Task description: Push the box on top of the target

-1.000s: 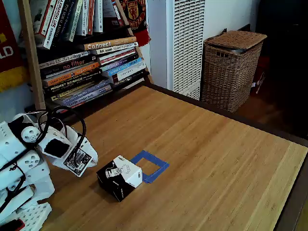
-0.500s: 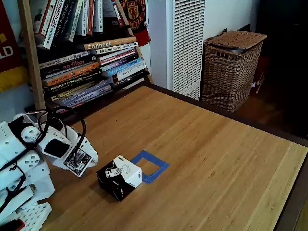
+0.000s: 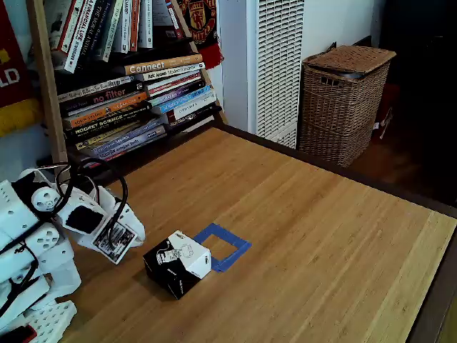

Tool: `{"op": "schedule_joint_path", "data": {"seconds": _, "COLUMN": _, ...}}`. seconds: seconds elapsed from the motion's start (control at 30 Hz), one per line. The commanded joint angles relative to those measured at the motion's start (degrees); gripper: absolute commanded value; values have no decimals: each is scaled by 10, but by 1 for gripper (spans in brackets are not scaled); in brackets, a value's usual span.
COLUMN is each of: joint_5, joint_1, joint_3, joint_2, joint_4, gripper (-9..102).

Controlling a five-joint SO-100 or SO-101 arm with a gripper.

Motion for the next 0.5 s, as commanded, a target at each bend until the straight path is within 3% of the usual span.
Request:
{"op": "schedule_joint_path", "data": {"seconds": 0.0, "joint_5": 5, "joint_1": 9, "joint_3": -16, "joint_2": 5, "joint_4": 1, "gripper": 0}}
{"op": "schedule_joint_path", "data": {"seconds": 0.2, "joint_5": -12, "joint_1": 19, "joint_3": -95, "joint_2": -22, "joint_4": 39, "gripper": 0}}
{"op": "schedule_joint_path", "data": {"seconds": 0.47, "joint_5": -65, "joint_1": 24, "joint_3": -318, "joint_2": -307, "joint_4": 36, "gripper": 0}}
